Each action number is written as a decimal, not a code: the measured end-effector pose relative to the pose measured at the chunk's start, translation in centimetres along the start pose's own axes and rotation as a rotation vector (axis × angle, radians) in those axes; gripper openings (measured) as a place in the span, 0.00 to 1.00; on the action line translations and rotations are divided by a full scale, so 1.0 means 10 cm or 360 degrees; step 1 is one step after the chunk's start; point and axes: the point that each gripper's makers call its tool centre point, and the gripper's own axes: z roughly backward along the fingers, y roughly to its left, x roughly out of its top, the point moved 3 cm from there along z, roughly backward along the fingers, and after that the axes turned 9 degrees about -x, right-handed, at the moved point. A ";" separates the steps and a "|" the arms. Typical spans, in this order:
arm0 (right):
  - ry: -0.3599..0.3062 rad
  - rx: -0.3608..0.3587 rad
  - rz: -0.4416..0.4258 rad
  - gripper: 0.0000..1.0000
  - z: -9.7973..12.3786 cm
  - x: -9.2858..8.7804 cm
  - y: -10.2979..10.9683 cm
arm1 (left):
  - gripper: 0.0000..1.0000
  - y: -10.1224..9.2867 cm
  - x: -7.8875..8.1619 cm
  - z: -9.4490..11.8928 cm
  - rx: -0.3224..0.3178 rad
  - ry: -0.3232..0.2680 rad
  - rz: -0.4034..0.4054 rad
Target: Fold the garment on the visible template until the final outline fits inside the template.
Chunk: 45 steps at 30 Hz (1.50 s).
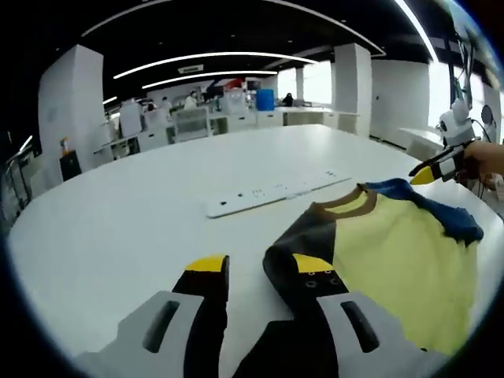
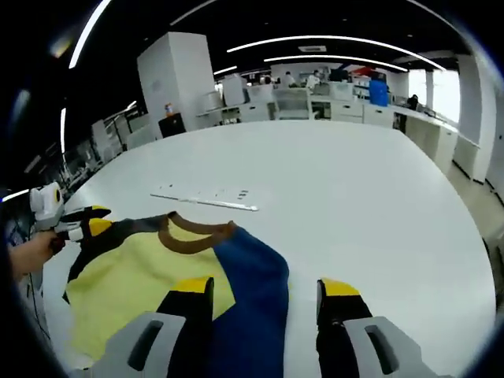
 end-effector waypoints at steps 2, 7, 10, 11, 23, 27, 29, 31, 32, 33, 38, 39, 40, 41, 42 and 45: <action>-0.0006 0.0025 0.0010 0.56 0.04 0.01 0.01 | 0.38 -0.01 0.00 0.08 -0.0008 0.0018 -0.0032; 0.0009 0.0129 -0.0013 0.64 0.30 -0.07 0.13 | 0.52 -0.05 -0.03 0.33 -0.0016 0.0004 -0.0059; 0.0020 0.0143 0.0020 0.68 0.44 -0.12 0.17 | 0.57 -0.08 -0.06 0.46 -0.0030 0.0006 -0.0061; 0.0023 0.0147 0.0030 0.69 0.48 -0.13 0.19 | 0.60 -0.09 -0.07 0.48 -0.0033 0.0004 -0.0059; 0.0055 0.0153 0.0066 0.69 0.96 -0.37 0.19 | 0.69 -0.20 -0.23 1.00 -0.0071 0.0030 -0.0016; 0.0065 0.0136 0.0064 0.68 1.07 -0.46 0.16 | 0.68 -0.22 -0.31 1.14 -0.0059 0.0045 -0.0002; 0.0075 0.0127 0.0056 0.67 1.13 -0.52 0.14 | 0.67 -0.23 -0.35 1.20 -0.0052 0.0051 0.0011; 0.0086 0.0120 0.0050 0.67 1.19 -0.59 0.11 | 0.67 -0.23 -0.39 1.27 -0.0040 0.0053 0.0016; 0.0090 0.0117 0.0046 0.67 1.21 -0.61 0.10 | 0.66 -0.23 -0.42 1.30 -0.0034 0.0053 0.0026; 0.0098 0.0106 0.0039 0.67 1.25 -0.65 0.08 | 0.66 -0.22 -0.45 1.32 -0.0026 0.0059 0.0039; 0.0137 0.0066 0.0016 0.66 1.35 -0.81 -0.01 | 0.63 -0.21 -0.57 1.42 0.0013 0.0073 0.0096; 0.0140 0.0057 0.0006 0.66 1.37 -0.84 -0.02 | 0.63 -0.21 -0.61 1.44 0.0022 0.0078 0.0109; 0.0143 0.0050 -0.0004 0.65 1.38 -0.86 -0.04 | 0.62 -0.21 -0.63 1.46 0.0029 0.0083 0.0115; 0.0148 0.0041 -0.0015 0.65 1.39 -0.88 -0.05 | 0.61 -0.22 -0.66 1.47 0.0033 0.0091 0.0121; 0.0158 0.0026 -0.0029 0.64 1.40 -0.92 -0.07 | 0.61 -0.22 -0.68 1.49 0.0039 0.0098 0.0125; 0.0172 -0.0012 -0.0029 0.63 1.42 -0.99 -0.11 | 0.59 -0.22 -0.75 1.52 0.0070 0.0112 0.0148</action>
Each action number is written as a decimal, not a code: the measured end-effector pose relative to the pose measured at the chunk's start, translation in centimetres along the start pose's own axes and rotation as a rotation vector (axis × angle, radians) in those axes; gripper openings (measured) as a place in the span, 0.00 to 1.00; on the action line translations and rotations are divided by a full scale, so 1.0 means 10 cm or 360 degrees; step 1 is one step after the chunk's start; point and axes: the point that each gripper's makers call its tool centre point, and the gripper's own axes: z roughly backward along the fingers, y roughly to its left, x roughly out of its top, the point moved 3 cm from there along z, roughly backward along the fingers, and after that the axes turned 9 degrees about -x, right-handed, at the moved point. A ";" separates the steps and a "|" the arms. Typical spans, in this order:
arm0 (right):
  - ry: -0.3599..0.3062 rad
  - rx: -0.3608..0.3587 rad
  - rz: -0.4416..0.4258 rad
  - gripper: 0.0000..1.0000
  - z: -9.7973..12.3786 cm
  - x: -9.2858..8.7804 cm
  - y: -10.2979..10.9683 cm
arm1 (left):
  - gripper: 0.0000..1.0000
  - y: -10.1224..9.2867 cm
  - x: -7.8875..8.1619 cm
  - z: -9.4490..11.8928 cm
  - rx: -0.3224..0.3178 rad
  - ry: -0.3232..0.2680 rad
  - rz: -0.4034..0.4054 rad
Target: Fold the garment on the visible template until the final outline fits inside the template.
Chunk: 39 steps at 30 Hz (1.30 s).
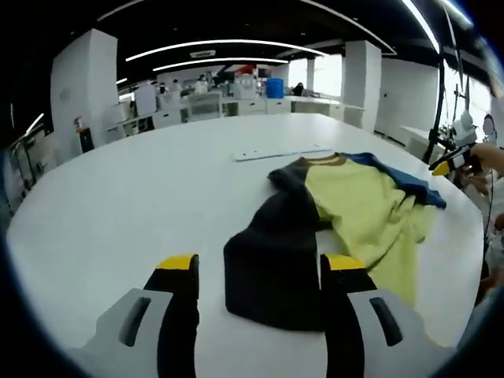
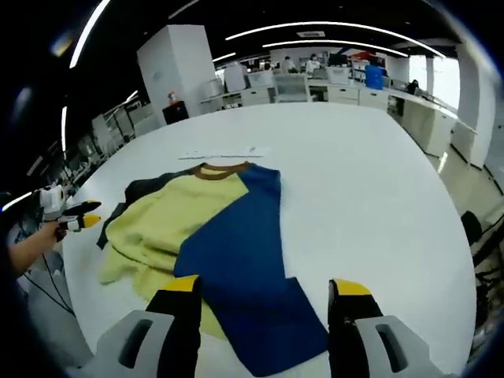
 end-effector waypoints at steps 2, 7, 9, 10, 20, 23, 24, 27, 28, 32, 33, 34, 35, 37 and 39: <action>0.0017 -0.0025 0.0003 0.62 0.01 -0.07 -0.03 | 0.57 0.00 -0.05 0.02 0.0014 0.0010 0.0022; 0.0045 -0.0062 -0.0014 0.61 0.04 -0.20 -0.07 | 0.55 -0.02 -0.17 0.05 0.0031 0.0050 0.0031; 0.0053 -0.0080 -0.0013 0.60 0.06 -0.26 -0.08 | 0.54 -0.05 -0.18 0.08 0.0028 0.0039 0.0033; 0.0057 -0.0087 -0.0016 0.60 0.06 -0.28 -0.09 | 0.54 -0.08 -0.20 0.08 0.0020 0.0041 0.0027; 0.0099 -0.0207 -0.0040 0.56 0.05 -0.51 -0.23 | 0.51 -0.24 -0.32 0.10 -0.0038 0.0069 -0.0008; 0.0115 -0.0247 -0.0045 0.54 0.04 -0.57 -0.29 | 0.48 -0.30 -0.40 0.08 -0.0056 0.0112 -0.0055; 0.0120 -0.0254 -0.0047 0.54 0.04 -0.59 -0.30 | 0.47 -0.31 -0.41 0.08 -0.0058 0.0122 -0.0065; 0.0129 -0.0284 -0.0045 0.51 0.04 -0.64 -0.34 | 0.44 -0.29 -0.47 0.05 -0.0047 0.0146 -0.0115; 0.0129 -0.0291 -0.0046 0.50 0.04 -0.65 -0.34 | 0.44 -0.26 -0.49 0.04 -0.0046 0.0147 -0.0116; 0.0128 -0.0316 -0.0085 0.46 0.02 -0.69 -0.37 | 0.41 -0.23 -0.50 0.03 -0.0031 0.0135 -0.0108; 0.0131 -0.0322 -0.0092 0.44 0.02 -0.70 -0.37 | 0.40 -0.23 -0.50 0.02 -0.0028 0.0135 -0.0108; 0.0133 -0.0330 -0.0097 0.42 0.02 -0.70 -0.37 | 0.40 -0.23 -0.51 0.02 -0.0025 0.0136 -0.0109; 0.0126 -0.0337 -0.0099 0.38 0.01 -0.71 -0.38 | 0.39 -0.23 -0.52 0.01 -0.0024 0.0138 -0.0112; 0.0115 -0.0346 -0.0115 0.35 0.01 -0.71 -0.38 | 0.38 -0.22 -0.53 0.00 -0.0015 0.0134 -0.0114; 0.0118 -0.0355 -0.0122 0.33 0.00 -0.73 -0.39 | 0.37 -0.22 -0.55 -0.01 -0.0011 0.0132 -0.0111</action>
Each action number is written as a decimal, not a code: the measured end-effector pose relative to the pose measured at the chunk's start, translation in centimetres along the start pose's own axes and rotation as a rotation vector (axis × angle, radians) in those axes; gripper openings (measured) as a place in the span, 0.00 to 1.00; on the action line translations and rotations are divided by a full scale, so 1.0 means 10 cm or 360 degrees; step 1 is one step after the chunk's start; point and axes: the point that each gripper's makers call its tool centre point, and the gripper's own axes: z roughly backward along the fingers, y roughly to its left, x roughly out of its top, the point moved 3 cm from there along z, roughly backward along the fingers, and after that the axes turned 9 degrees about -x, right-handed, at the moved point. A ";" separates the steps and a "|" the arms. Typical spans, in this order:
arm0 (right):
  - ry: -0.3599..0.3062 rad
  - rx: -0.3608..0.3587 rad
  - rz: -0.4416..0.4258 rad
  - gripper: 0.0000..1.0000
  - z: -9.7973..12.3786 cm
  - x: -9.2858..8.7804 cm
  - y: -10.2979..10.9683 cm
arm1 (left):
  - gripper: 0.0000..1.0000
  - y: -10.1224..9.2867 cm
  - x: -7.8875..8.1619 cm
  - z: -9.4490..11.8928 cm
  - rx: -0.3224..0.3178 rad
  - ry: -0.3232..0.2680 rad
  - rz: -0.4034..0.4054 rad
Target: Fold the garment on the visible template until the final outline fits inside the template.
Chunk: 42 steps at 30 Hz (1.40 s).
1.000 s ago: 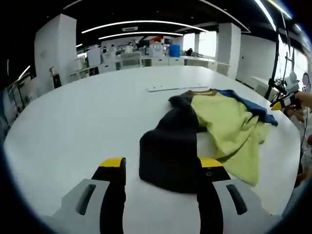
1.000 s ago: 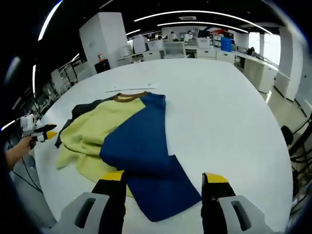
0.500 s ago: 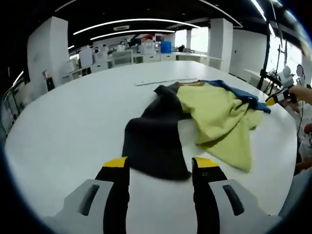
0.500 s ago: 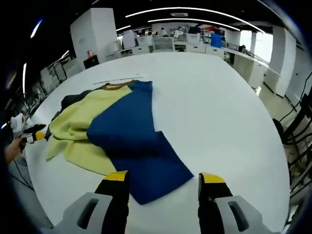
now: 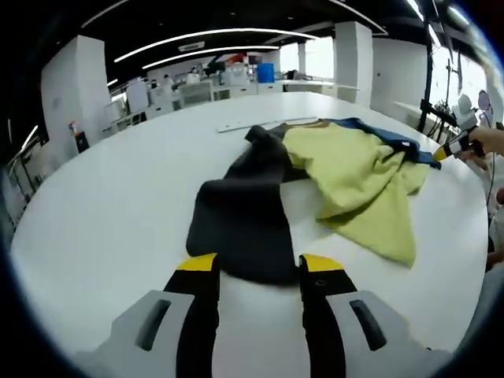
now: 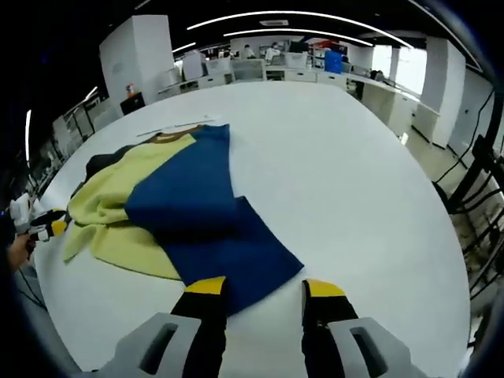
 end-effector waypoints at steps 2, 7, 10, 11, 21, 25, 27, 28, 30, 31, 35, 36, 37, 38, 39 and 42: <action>-0.0016 -0.0014 0.0008 0.31 0.00 0.01 0.00 | 0.35 0.00 -0.03 -0.02 0.0001 0.0021 0.0004; -0.0029 -0.0024 0.0026 0.22 0.00 0.01 0.02 | 0.29 -0.01 -0.03 -0.04 -0.0003 -0.0013 0.0051; -0.0036 -0.0036 0.0018 0.15 -0.01 0.02 0.01 | 0.24 0.01 -0.02 -0.03 0.0017 -0.0004 0.0043; -0.0036 -0.0032 0.0020 0.14 -0.01 0.02 0.01 | 0.22 0.01 -0.03 -0.03 0.0025 0.0003 0.0037; -0.0042 -0.0018 0.0007 0.00 -0.04 0.04 0.02 | 0.05 -0.01 -0.01 -0.04 0.0040 0.0060 -0.0087; -0.0041 -0.0012 0.0002 0.00 -0.03 0.04 0.00 | 0.03 -0.01 0.00 -0.03 0.0019 0.0084 -0.0053; -0.0057 -0.0002 -0.0007 0.00 0.00 0.06 0.00 | 0.02 -0.03 0.03 0.00 -0.0003 0.0087 -0.0018; -0.0069 0.0000 0.0002 0.00 0.01 0.08 0.00 | 0.02 -0.04 0.06 0.01 -0.0019 0.0070 0.0000; -0.0085 -0.0002 0.0013 0.00 0.04 0.10 -0.01 | 0.02 -0.09 0.12 0.05 -0.0064 0.0057 0.0072; -0.0093 -0.0003 0.0009 0.00 0.05 0.12 -0.02 | 0.02 -0.09 0.16 0.08 -0.0069 0.0058 0.0072; -0.0126 -0.0024 -0.0003 0.00 0.09 0.18 -0.08 | 0.03 -0.08 0.30 0.17 -0.0109 -0.0051 0.0255; -0.0141 -0.0029 0.0004 0.00 0.10 0.20 -0.10 | 0.03 -0.05 0.37 0.21 -0.0109 -0.0119 0.0315; -0.0149 -0.0032 0.0006 0.00 0.11 0.22 -0.12 | 0.03 -0.04 0.42 0.24 -0.0123 -0.0157 0.0354; -0.0159 -0.0042 0.0009 0.00 0.12 0.24 -0.15 | 0.03 0.01 0.46 0.27 -0.0113 -0.0194 0.0397; -0.0163 -0.0047 0.0013 0.00 0.13 0.25 -0.16 | 0.03 0.05 0.49 0.30 -0.0103 -0.0214 0.0404; -0.0174 -0.0072 0.0013 0.00 0.15 0.28 -0.24 | 0.03 0.14 0.57 0.39 -0.0062 -0.0261 0.0434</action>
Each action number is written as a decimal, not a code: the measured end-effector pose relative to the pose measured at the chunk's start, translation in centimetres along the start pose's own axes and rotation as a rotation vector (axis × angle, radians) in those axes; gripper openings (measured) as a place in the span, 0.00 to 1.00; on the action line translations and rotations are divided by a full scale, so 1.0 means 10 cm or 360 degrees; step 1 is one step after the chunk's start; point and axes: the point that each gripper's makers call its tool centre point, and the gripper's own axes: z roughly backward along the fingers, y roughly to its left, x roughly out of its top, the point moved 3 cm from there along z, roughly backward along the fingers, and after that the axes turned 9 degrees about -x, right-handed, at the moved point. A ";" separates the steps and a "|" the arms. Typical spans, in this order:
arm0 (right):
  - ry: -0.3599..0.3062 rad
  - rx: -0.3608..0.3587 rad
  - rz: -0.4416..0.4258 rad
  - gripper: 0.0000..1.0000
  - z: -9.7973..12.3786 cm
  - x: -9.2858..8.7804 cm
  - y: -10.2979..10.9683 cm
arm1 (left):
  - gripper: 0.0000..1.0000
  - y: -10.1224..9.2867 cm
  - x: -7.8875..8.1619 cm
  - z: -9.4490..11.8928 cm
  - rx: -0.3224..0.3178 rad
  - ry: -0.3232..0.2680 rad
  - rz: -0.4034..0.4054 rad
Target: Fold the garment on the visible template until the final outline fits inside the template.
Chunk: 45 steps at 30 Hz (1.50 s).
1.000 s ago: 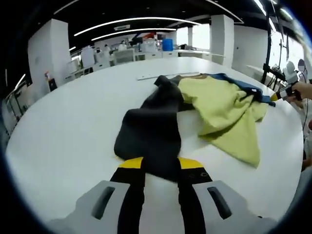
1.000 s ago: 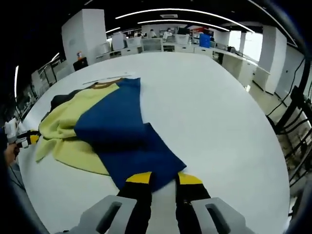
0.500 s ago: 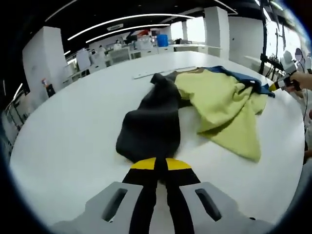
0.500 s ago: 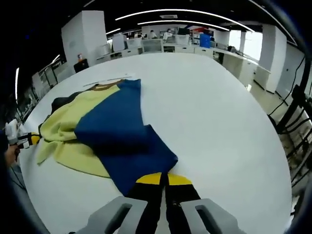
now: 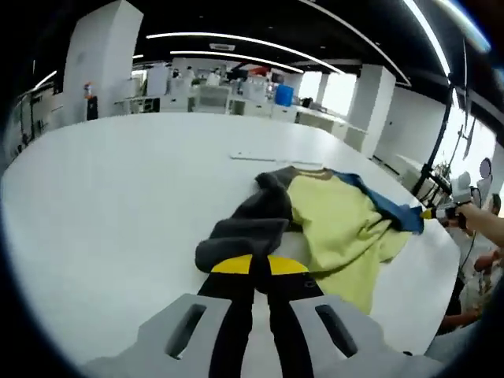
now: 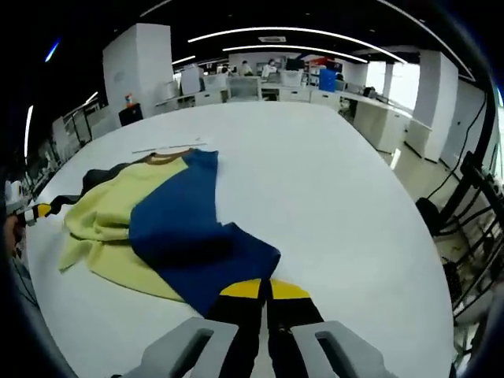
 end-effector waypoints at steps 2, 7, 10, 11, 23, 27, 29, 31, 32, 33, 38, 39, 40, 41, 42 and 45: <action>-0.0001 -0.0009 -0.0003 0.00 0.01 0.01 -0.05 | 0.03 0.02 0.05 0.03 0.0013 -0.0047 0.0055; -0.0003 -0.0049 0.0013 0.00 0.04 0.03 -0.18 | 0.03 0.02 0.14 0.14 0.0027 -0.0110 0.0127; 0.0004 -0.0081 0.0005 0.00 0.05 0.02 -0.29 | 0.03 -0.01 0.19 0.20 0.0038 -0.0160 0.0202; 0.0004 -0.0090 0.0003 0.00 0.06 0.02 -0.31 | 0.03 0.01 0.19 0.22 0.0051 -0.0177 0.0228; 0.0036 -0.0215 -0.0040 0.00 0.06 -0.02 -0.70 | 0.03 0.53 0.15 0.39 0.0340 -0.0323 0.0624; 0.0062 -0.0248 -0.0028 0.00 0.03 -0.05 -0.79 | 0.03 0.72 0.09 0.37 0.0439 -0.0304 0.0666; 0.0068 -0.0262 -0.0032 0.00 0.02 -0.06 -0.83 | 0.03 0.79 0.07 0.36 0.0469 -0.0282 0.0644; 0.0080 -0.0275 -0.0041 0.00 0.01 -0.07 -0.88 | 0.03 0.88 0.04 0.35 0.0510 -0.0262 0.0638; 0.0077 -0.0280 -0.0043 0.00 0.01 -0.07 -0.89 | 0.03 0.91 0.04 0.35 0.0520 -0.0256 0.0640; 0.0073 -0.0290 -0.0042 0.00 0.00 -0.06 -0.92 | 0.03 0.93 0.04 0.34 0.0532 -0.0255 0.0633; 0.0086 -0.0324 -0.0036 0.00 -0.01 -0.08 -0.99 | 0.01 1.07 0.09 0.28 0.0595 -0.0196 0.0487; 0.0089 -0.0338 -0.0031 0.00 -0.02 -0.08 -1.02 | 0.01 1.12 0.10 0.27 0.0619 -0.0179 0.0447; 0.0090 -0.0347 -0.0028 0.00 -0.02 -0.08 -1.04 | 0.00 1.15 0.11 0.26 0.0631 -0.0169 0.0430; 0.0093 -0.0352 -0.0028 0.00 -0.03 -0.09 -1.07 | 0.00 1.17 0.12 0.24 0.0629 -0.0152 0.0413; 0.0094 -0.0359 -0.0029 0.00 -0.04 -0.09 -1.09 | 0.00 1.20 0.12 0.24 0.0643 -0.0126 0.0365; 0.0099 -0.0388 -0.0024 0.00 -0.06 -0.09 -1.17 | 0.00 1.27 0.10 0.21 0.0680 -0.0042 0.0252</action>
